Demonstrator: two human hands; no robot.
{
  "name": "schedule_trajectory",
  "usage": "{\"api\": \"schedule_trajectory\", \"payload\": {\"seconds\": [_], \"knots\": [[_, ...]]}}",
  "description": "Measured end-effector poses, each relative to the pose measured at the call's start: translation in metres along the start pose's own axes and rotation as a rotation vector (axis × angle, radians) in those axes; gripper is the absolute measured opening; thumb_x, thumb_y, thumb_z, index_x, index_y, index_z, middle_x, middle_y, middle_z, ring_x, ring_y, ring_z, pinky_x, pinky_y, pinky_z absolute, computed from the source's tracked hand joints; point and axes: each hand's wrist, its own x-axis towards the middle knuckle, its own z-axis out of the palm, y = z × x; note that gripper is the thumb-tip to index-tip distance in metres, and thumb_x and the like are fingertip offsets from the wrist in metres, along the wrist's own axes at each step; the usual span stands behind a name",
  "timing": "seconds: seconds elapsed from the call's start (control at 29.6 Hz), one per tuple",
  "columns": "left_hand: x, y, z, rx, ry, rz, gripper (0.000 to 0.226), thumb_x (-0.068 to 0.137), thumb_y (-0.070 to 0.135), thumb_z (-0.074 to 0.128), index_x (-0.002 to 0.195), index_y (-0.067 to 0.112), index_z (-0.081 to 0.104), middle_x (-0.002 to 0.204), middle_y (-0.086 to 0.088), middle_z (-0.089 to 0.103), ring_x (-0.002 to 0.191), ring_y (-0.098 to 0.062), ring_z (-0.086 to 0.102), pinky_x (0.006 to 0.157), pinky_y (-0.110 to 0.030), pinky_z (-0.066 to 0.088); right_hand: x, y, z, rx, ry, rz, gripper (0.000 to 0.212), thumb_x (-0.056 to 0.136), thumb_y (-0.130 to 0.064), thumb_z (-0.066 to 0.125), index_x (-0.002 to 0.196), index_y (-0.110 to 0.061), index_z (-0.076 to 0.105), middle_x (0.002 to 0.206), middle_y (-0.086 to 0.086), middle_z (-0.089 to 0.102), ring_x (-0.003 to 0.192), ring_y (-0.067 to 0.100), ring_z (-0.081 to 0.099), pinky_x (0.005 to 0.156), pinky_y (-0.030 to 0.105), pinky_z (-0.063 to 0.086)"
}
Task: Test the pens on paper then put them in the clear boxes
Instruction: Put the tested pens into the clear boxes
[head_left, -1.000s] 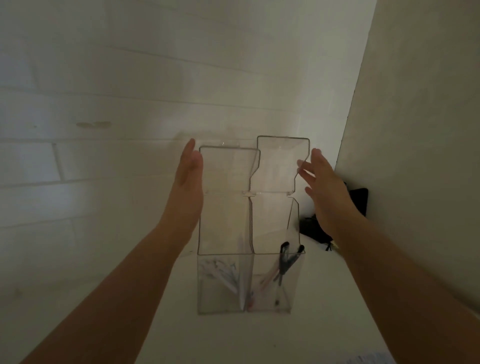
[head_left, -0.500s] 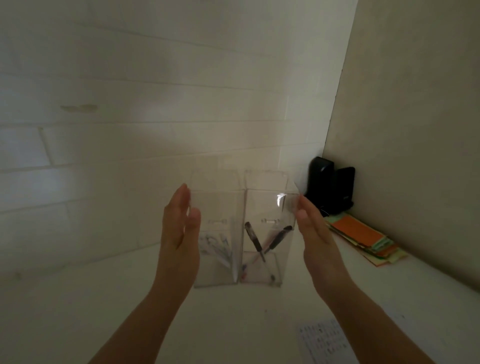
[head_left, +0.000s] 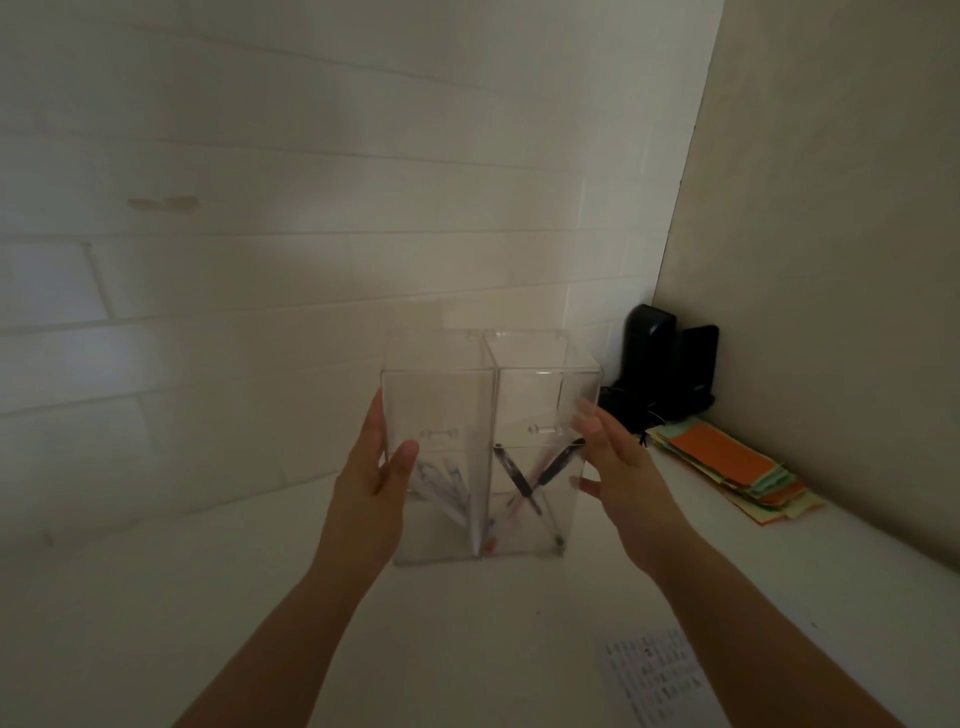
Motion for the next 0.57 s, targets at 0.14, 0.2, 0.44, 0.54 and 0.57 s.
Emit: {"api": "schedule_trajectory", "payload": {"seconds": [0.14, 0.2, 0.44, 0.54, 0.57], "knots": [[0.000, -0.003, -0.010, -0.007, 0.042, 0.027, 0.059, 0.084, 0.026, 0.048, 0.139, 0.024, 0.029, 0.141, 0.006, 0.040, 0.125, -0.002, 0.041, 0.098, -0.008, 0.033, 0.014, 0.002, 0.010, 0.020, -0.060, 0.006, 0.039, 0.096, -0.037, 0.038, 0.135, -0.033, 0.040, 0.126, -0.010, 0.046, 0.118, 0.011, 0.042, 0.094, 0.033, 0.041], [0.003, -0.005, -0.020, 0.004, 0.084, 0.029, 0.055, 0.087, 0.018, 0.050, 0.138, 0.025, 0.031, 0.138, 0.006, 0.044, 0.123, -0.005, 0.044, 0.092, -0.006, 0.037, 0.023, 0.005, 0.021, 0.030, -0.097, 0.003, 0.039, 0.096, -0.038, 0.036, 0.135, -0.033, 0.040, 0.128, -0.009, 0.046, 0.120, 0.011, 0.041, 0.095, 0.034, 0.040], [0.024, -0.019, -0.062, 0.160, 0.173, 0.048, 0.054, 0.087, 0.014, 0.056, 0.136, 0.026, 0.037, 0.127, 0.006, 0.054, 0.121, -0.010, 0.049, 0.094, -0.026, 0.046, 0.058, 0.014, 0.073, 0.020, -0.178, -0.032, 0.025, 0.097, -0.039, 0.033, 0.118, -0.033, 0.045, 0.110, -0.018, 0.053, 0.110, 0.014, 0.049, 0.091, 0.032, 0.042], [0.035, -0.027, -0.072, 0.225, 0.202, 0.055, 0.053, 0.087, 0.014, 0.057, 0.135, 0.027, 0.037, 0.125, 0.006, 0.054, 0.119, -0.012, 0.050, 0.092, -0.027, 0.045, 0.072, 0.020, 0.090, 0.020, -0.191, -0.034, 0.027, 0.097, -0.039, 0.031, 0.119, -0.032, 0.044, 0.112, -0.014, 0.054, 0.112, 0.014, 0.048, 0.100, 0.037, 0.040], [0.038, -0.028, -0.074, 0.245, 0.210, 0.057, 0.053, 0.087, 0.013, 0.057, 0.134, 0.027, 0.037, 0.124, 0.006, 0.054, 0.117, -0.011, 0.051, 0.089, -0.021, 0.044, 0.076, 0.022, 0.095, 0.012, -0.192, -0.038, 0.030, 0.097, -0.040, 0.031, 0.123, -0.030, 0.044, 0.117, -0.011, 0.053, 0.117, 0.014, 0.047, 0.104, 0.039, 0.037]]}}
